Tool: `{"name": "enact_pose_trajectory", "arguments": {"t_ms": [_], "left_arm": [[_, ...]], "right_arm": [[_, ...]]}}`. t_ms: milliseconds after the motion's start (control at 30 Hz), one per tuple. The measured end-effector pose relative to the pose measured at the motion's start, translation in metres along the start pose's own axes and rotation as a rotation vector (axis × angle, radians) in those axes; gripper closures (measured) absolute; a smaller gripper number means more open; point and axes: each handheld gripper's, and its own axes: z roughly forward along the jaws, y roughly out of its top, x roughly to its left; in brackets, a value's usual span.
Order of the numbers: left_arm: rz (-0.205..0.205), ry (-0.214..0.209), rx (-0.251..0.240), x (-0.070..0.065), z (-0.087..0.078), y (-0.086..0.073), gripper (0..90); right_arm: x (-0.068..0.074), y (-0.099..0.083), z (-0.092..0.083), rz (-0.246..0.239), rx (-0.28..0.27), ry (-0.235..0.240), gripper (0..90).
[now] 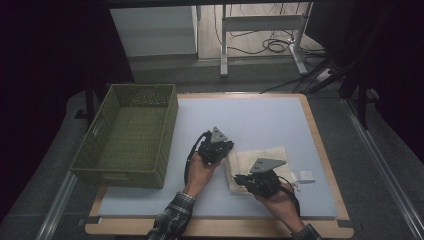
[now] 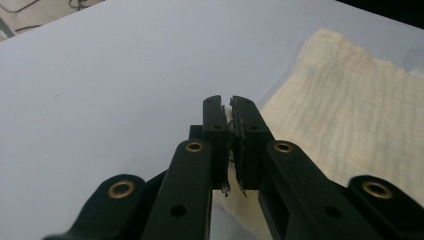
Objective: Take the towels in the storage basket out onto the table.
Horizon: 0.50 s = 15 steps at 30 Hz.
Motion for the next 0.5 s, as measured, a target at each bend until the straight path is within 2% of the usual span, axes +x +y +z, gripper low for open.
{"name": "enact_pose_trajectory", "arguments": {"t_ms": [233, 300, 500], "left_arm": [[0.006, -0.051, -0.005, -0.006, 0.018, 0.007, 85.8], [0.007, -0.078, -0.012, -0.009, 0.025, 0.013, 85.7], [0.016, -0.111, -0.016, -0.016, 0.038, 0.022, 85.6]], "right_arm": [[-0.011, -0.013, -0.012, 0.033, -0.005, -0.025, 85.5], [-0.016, -0.018, -0.020, 0.045, -0.009, -0.042, 85.5], [-0.025, -0.026, -0.033, 0.069, -0.014, -0.070, 85.5]]}}
